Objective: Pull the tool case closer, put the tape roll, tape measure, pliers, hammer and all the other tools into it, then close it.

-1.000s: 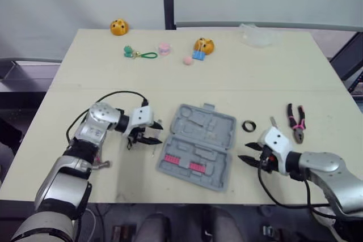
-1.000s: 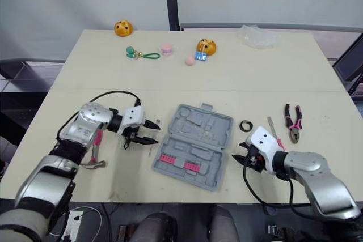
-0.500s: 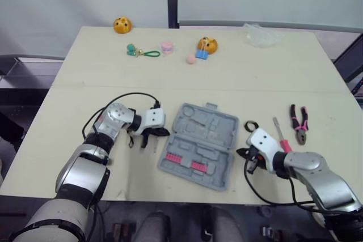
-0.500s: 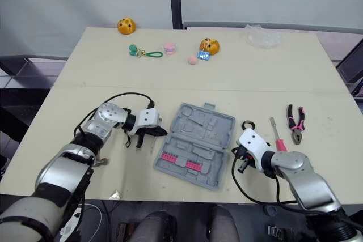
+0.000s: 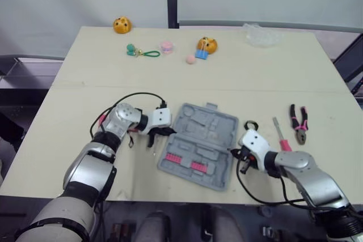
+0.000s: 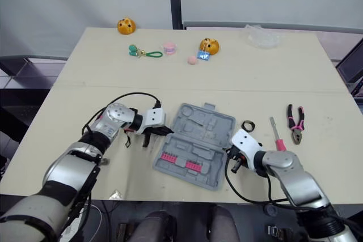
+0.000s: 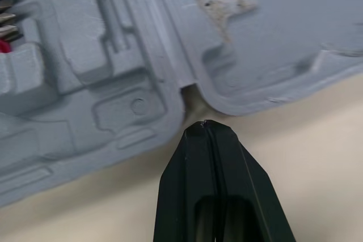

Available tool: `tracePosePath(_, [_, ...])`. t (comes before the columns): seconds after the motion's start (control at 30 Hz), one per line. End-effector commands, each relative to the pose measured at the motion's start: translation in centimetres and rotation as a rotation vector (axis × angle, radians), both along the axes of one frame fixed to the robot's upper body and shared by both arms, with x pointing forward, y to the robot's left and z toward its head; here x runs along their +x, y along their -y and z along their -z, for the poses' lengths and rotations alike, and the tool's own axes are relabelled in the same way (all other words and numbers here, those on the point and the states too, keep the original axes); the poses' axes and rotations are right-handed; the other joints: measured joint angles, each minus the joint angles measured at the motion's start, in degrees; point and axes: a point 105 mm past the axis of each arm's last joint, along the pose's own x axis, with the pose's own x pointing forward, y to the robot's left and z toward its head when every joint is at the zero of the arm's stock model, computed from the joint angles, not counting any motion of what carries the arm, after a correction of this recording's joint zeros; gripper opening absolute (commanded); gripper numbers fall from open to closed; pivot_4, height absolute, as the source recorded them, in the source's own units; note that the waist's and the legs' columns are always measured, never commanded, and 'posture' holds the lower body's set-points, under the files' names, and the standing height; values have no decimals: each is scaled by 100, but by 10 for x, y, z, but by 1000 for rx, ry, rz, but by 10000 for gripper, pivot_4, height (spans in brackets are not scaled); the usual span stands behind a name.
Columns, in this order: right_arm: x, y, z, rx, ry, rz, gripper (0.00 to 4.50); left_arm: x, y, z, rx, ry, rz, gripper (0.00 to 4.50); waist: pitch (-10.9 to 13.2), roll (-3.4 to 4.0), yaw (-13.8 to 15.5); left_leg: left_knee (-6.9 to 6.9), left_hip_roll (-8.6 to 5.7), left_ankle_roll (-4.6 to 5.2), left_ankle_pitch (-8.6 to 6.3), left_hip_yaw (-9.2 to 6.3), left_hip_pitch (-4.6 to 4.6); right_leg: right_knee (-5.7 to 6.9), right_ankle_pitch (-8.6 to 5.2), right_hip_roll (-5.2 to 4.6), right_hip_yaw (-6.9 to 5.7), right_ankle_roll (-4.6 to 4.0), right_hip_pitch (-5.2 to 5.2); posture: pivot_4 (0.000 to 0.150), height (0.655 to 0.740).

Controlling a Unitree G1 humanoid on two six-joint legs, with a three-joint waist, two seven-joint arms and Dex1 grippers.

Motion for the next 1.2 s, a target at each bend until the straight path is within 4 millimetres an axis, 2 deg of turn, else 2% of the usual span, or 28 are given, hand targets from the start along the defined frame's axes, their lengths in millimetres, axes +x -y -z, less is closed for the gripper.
tracePosePath(0.03, [3, -6, -5, 2, 29, -19, 0, 3, 6, -7, -8, 22, 11, 203, 0, 0, 0, 0, 0, 0, 0, 0, 0, 0, 0, 0, 0, 0, 0, 1500, 7400])
tracePosePath(0.23, [6, -16, -10, 26, 43, -42, 0, -3, 7, -1, -8, 3, 32, 203, 0, 0, -7, 1, 0, 0, 0, -1, 0, 0, 0, 0, 0, 0, 0, 1500, 7400])
tracePosePath(0.53, [3, -17, -14, 26, 25, -79, 0, -19, -3, 11, -9, -36, 35, 203, -1, 1, -18, 1, 2, 0, 0, -37, 3, 6, 0, 1, 4, 0, 0, 1500, 7400])
tracePosePath(0.9, [3, -19, -12, 13, -6, -136, 0, -59, -4, 21, -48, -103, 15, 203, -4, 4, -29, 3, 2, 0, 0, -40, 6, 8, 0, -1, 9, -1, 1, 1500, 7400])
tracePosePath(1.2, [-12, -26, -7, 19, -59, -215, 0, -89, -1, 26, -56, -161, -3, 203, -5, 6, -14, 3, 2, 0, 0, -40, 9, 8, 0, -2, 13, -1, 5, 1500, 7400])
